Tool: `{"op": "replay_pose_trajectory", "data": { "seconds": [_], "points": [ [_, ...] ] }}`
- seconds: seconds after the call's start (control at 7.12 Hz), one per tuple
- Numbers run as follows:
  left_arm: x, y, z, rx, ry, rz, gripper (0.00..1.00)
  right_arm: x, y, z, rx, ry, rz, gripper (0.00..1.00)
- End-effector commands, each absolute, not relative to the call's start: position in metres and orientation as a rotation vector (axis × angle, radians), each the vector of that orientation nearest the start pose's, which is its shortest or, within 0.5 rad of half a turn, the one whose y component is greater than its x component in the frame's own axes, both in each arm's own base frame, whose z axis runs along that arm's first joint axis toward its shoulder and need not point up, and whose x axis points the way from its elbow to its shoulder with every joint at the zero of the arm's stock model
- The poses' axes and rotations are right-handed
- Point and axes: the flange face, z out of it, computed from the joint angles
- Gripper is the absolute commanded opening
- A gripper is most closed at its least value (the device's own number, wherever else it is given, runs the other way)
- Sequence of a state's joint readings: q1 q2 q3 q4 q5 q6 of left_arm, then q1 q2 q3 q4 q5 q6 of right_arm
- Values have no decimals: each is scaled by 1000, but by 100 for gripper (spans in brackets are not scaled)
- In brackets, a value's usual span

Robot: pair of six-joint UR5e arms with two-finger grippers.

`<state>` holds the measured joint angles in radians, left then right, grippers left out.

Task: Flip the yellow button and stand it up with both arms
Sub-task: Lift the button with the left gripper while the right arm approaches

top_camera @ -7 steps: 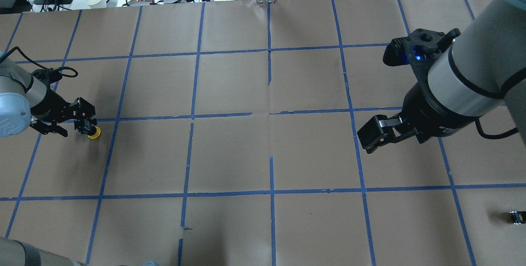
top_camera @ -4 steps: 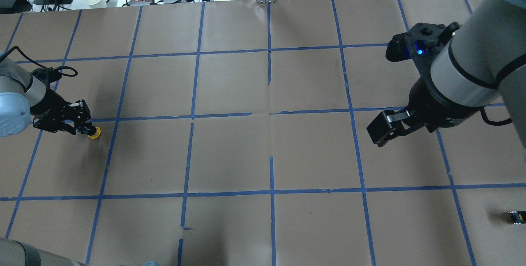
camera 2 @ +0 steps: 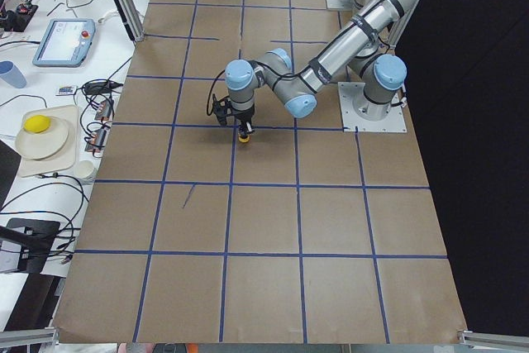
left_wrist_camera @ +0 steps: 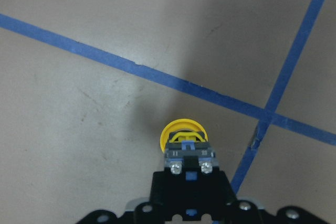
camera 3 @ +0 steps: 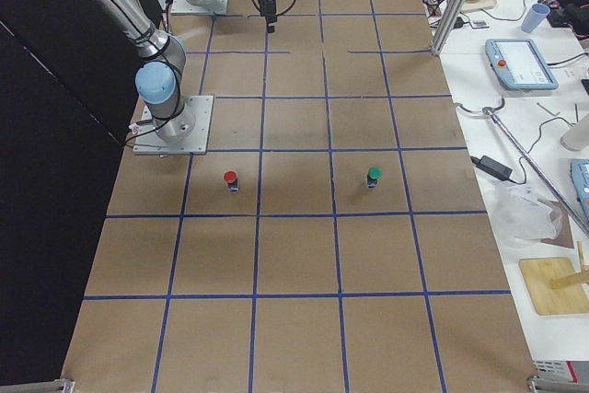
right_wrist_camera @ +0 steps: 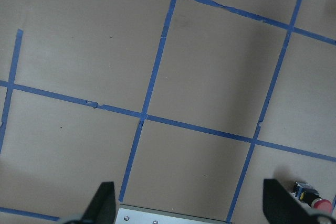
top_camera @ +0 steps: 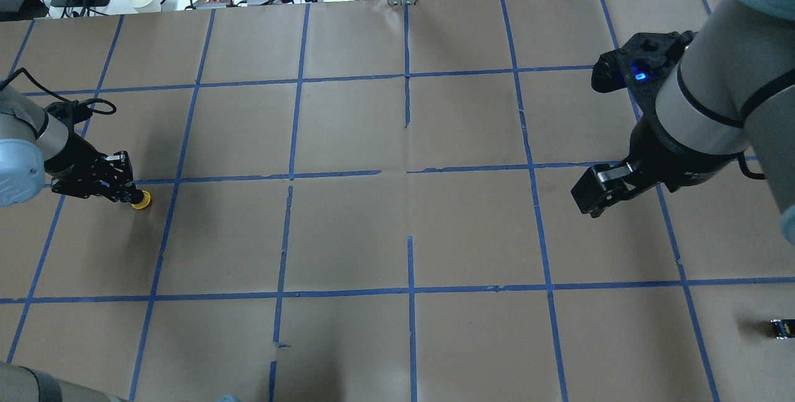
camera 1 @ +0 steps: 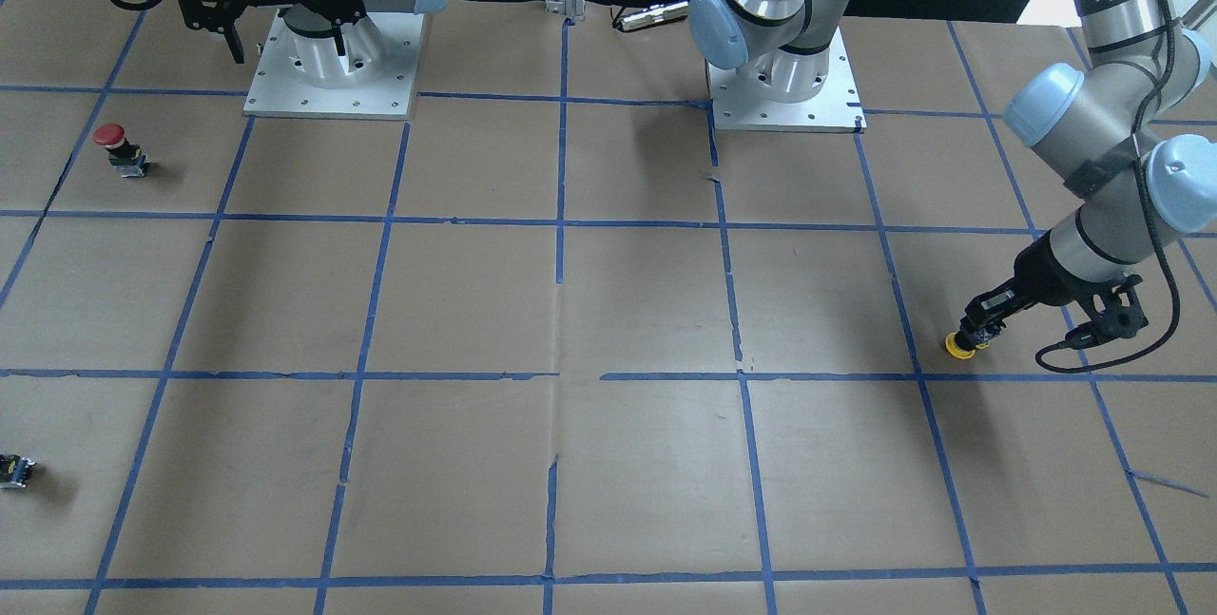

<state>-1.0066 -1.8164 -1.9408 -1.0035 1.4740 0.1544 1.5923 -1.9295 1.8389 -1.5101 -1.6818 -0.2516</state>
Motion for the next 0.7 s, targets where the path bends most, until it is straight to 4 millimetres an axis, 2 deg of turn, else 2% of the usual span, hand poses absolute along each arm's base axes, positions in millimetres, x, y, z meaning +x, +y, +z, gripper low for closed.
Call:
{"op": "replay_pose_trajectory", "data": {
  "seconds": [0.0, 0.14, 0.42, 0.56],
  "points": [
    [104, -521, 264, -875, 3263, -30, 16, 130, -328, 507, -448, 3221, -59, 100],
    [57, -529, 272, -945, 3306, -33, 12, 130, -328, 507, -449, 3222, -56, 100],
    [-38, -537, 279, -1308, 3360, 118, 2, 130, -327, 506, -429, 3222, -58, 100],
    [-81, -537, 285, -1431, 3363, 201, 2, 130, -329, 500, -423, 3218, -56, 100]
  ]
}}
